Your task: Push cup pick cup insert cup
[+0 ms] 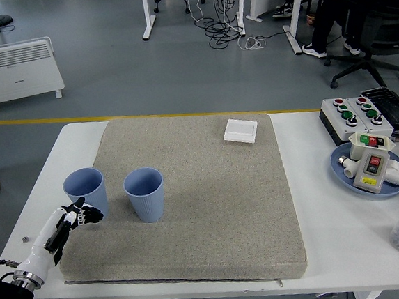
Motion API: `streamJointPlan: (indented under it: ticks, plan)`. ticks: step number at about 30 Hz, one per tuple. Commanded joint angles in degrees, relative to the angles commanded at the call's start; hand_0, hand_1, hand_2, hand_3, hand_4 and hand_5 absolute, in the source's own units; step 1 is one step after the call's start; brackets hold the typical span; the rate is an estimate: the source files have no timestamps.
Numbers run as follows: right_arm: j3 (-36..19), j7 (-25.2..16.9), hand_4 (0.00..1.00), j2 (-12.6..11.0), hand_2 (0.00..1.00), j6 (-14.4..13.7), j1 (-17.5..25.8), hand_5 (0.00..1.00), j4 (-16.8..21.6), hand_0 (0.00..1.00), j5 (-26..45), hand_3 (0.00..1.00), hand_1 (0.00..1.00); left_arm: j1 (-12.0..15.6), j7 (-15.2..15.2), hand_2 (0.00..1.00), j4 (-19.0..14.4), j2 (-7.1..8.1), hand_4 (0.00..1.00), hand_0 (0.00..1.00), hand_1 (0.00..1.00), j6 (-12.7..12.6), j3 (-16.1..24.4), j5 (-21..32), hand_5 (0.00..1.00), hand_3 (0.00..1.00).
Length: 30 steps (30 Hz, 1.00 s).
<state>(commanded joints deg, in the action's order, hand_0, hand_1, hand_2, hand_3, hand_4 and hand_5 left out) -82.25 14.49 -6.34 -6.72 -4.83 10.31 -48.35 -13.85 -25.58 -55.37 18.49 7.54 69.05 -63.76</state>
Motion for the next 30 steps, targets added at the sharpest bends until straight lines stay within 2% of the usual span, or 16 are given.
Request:
streamJointPlan:
  ticks: [2,11,15,18,30]
  plan:
    - [-0.03,0.05,0.105,0.03,0.585,0.03,0.06,0.581,0.0,0.75,-0.23,0.582,0.61,-1.37,0.1,0.513,0.92,0.22,0.631,0.592,0.556,-0.01,-0.97,-0.03,0.998,0.471]
    - [0.27,0.1,0.105,0.08,0.585,0.05,-0.05,0.582,0.0,0.75,0.02,0.583,0.61,-4.13,0.07,0.513,3.56,0.9,0.63,0.592,0.556,0.18,-3.48,0.47,0.998,0.471]
    - [0.24,0.13,0.105,0.09,0.586,0.09,-0.13,0.582,0.0,0.75,-0.19,0.582,0.611,-4.95,0.02,0.514,4.42,0.87,0.63,0.592,0.556,0.23,-4.21,0.64,0.998,0.472]
    - [0.29,0.1,0.105,0.19,0.586,0.09,-0.33,0.582,0.0,0.75,-0.1,0.582,0.611,-6.81,-0.07,0.514,6.11,0.56,0.63,0.592,0.556,0.27,-5.4,0.73,0.998,0.472]
    - [0.49,0.16,0.104,0.28,0.585,0.1,-0.51,0.583,0.0,0.75,-0.04,0.583,0.611,-11.17,-0.24,0.517,10.0,-0.15,0.628,0.594,0.562,0.32,-8.18,1.54,0.998,0.472]
